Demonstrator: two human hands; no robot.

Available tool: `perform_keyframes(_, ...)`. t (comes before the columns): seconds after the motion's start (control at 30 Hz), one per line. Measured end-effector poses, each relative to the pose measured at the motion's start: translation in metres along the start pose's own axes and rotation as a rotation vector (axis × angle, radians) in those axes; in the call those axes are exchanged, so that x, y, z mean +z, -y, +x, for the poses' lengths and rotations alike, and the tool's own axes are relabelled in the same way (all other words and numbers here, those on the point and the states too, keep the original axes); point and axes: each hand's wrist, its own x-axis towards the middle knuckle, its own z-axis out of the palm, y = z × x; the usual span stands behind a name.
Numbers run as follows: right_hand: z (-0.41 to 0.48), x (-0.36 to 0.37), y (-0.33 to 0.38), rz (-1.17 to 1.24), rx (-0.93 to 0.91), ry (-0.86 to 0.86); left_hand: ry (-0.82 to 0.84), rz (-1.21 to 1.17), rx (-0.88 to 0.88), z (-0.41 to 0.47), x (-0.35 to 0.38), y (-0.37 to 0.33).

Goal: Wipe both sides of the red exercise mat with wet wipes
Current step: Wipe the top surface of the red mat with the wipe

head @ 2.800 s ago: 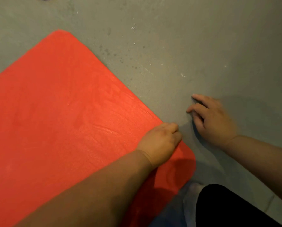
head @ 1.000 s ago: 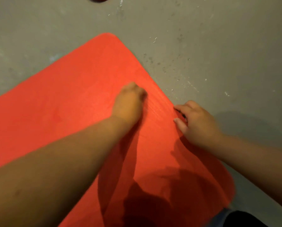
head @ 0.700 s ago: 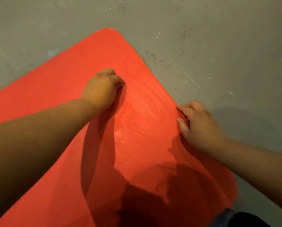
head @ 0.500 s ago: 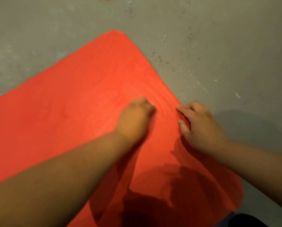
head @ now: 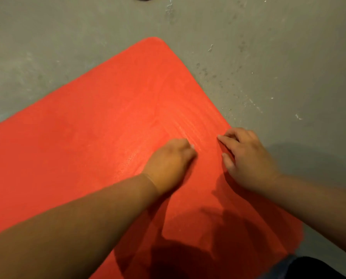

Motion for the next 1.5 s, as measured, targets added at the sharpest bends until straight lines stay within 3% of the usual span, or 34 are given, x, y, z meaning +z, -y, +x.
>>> perform_keyframes(0.07,-0.002,0.000,0.001,-0.016,-0.015,0.003,0.091,0.026,0.213,-0.007,-0.006,0.005)
perform_keyframes(0.13,-0.006,0.000,0.001,-0.027,-0.026,0.006,0.097,0.119,0.232,0.006,-0.013,0.031)
perform_keyframes(0.27,-0.019,0.003,0.005,-0.085,-0.053,0.070,-0.114,0.105,-0.330,0.035,-0.028,0.078)
perform_keyframes(0.33,-0.022,0.004,0.008,-0.106,-0.057,0.104,-0.108,0.065,-0.456,0.031,-0.022,0.060)
perform_keyframes(0.4,-0.024,0.004,0.010,-0.120,-0.059,0.118,-0.081,0.027,-0.363,0.010,-0.010,0.027)
perform_keyframes(0.47,-0.024,0.005,0.011,-0.134,-0.066,0.129,-0.033,-0.045,-0.152,-0.019,0.000,-0.001)
perform_keyframes(0.53,-0.027,0.006,0.011,-0.155,-0.080,0.155,0.076,-0.049,0.046,-0.039,0.000,-0.004)
perform_keyframes(0.6,-0.032,0.006,0.010,-0.174,-0.094,0.177,0.115,0.029,0.137,-0.037,-0.003,0.017)
perform_keyframes(0.67,-0.037,0.006,0.011,-0.176,-0.103,0.186,0.028,0.094,0.001,-0.026,-0.011,0.042)
perform_keyframes(0.73,-0.043,0.005,0.014,-0.167,-0.112,0.202,-0.059,0.076,-0.291,-0.015,-0.020,0.060)
perform_keyframes(0.8,-0.048,0.003,0.015,-0.163,-0.116,0.227,-0.111,0.032,-0.476,-0.017,-0.016,0.052)
perform_keyframes(0.93,-0.049,-0.008,0.025,-0.158,-0.111,0.327,-0.113,0.011,-0.405,-0.059,0.006,-0.001)
perform_keyframes(1.0,-0.047,-0.021,0.035,-0.134,-0.055,0.419,0.025,-0.014,-0.383,-0.076,0.004,-0.017)
perform_keyframes(1.07,-0.048,-0.038,0.047,-0.072,-0.029,0.447,0.160,-0.039,-0.498,-0.082,-0.008,-0.017)
perform_keyframes(1.17,-0.050,-0.066,0.067,0.175,0.130,0.484,0.003,-0.332,-0.829,-0.075,-0.048,-0.018)
perform_keyframes(1.23,-0.051,-0.087,0.085,0.598,0.365,0.500,-0.132,-0.709,-0.913,-0.066,-0.079,-0.024)
perform_keyframes(1.33,-0.041,-0.117,0.108,0.986,0.536,0.426,-0.208,-1.213,-0.859,-0.051,-0.124,-0.047)
perform_keyframes(1.5,-0.018,-0.151,0.128,1.147,0.522,0.300,-0.256,-1.426,-0.815,-0.034,-0.154,-0.063)
